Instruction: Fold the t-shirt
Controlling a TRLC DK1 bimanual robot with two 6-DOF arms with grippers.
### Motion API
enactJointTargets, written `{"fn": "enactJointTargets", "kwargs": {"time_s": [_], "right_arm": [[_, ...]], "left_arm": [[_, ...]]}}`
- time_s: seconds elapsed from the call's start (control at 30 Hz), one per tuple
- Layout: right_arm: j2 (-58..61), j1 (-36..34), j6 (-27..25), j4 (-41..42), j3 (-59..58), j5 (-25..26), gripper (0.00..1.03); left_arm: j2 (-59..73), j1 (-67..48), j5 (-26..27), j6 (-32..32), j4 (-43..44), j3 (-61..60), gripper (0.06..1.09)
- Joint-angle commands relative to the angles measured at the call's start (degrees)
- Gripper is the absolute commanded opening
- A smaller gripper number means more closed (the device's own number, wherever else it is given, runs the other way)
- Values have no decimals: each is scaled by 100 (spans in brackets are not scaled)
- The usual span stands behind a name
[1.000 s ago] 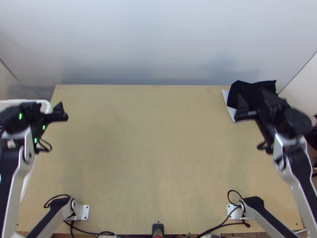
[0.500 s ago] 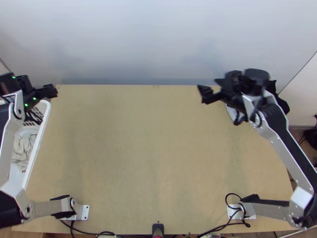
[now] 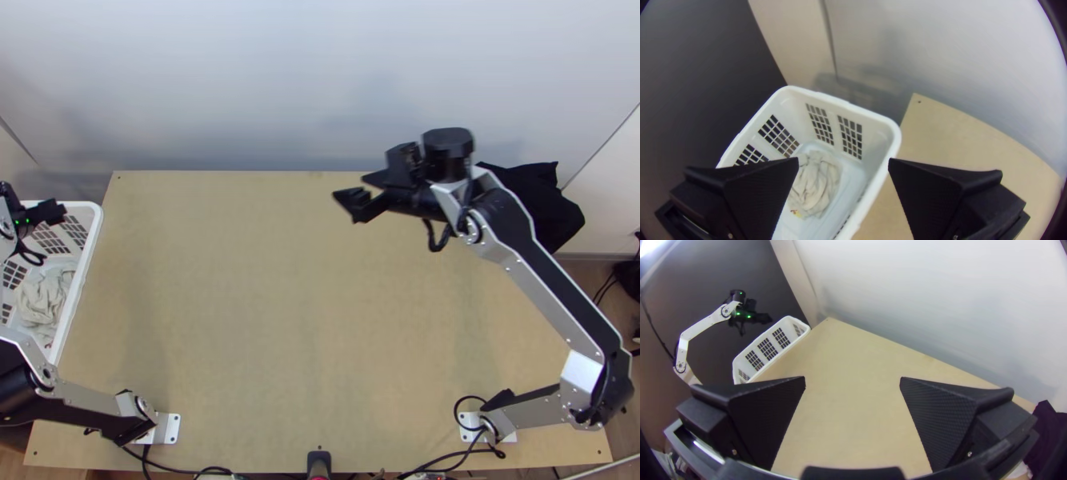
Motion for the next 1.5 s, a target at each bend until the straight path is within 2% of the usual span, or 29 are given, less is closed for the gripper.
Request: {"fn": "enactJointTargets", "kwargs": {"time_s": [0.0, 0.13, 0.33, 0.7, 0.97, 1.47], "right_arm": [[242, 570, 41, -307, 478, -116, 99], [356, 763, -30, -799, 892, -292, 99], [374, 922, -56, -1045, 1023, -292, 99], [409, 886, -82, -1089, 883, -292, 99], [427, 886, -82, -1098, 681, -292, 99], [497, 904, -91, -1098, 514, -283, 99]], "left_arm": [[620, 712, -294, 296, 269, -243, 104], [1121, 1064, -294, 296, 287, -279, 104], [1903, 1530, -241, 313, 427, 20, 104], [3617, 1960, -206, 340, 559, 1092, 104], [4769, 1960, -206, 225, 1262, 1541, 104], [6588, 1758, -198, -56, 1192, 3668, 104]]}}
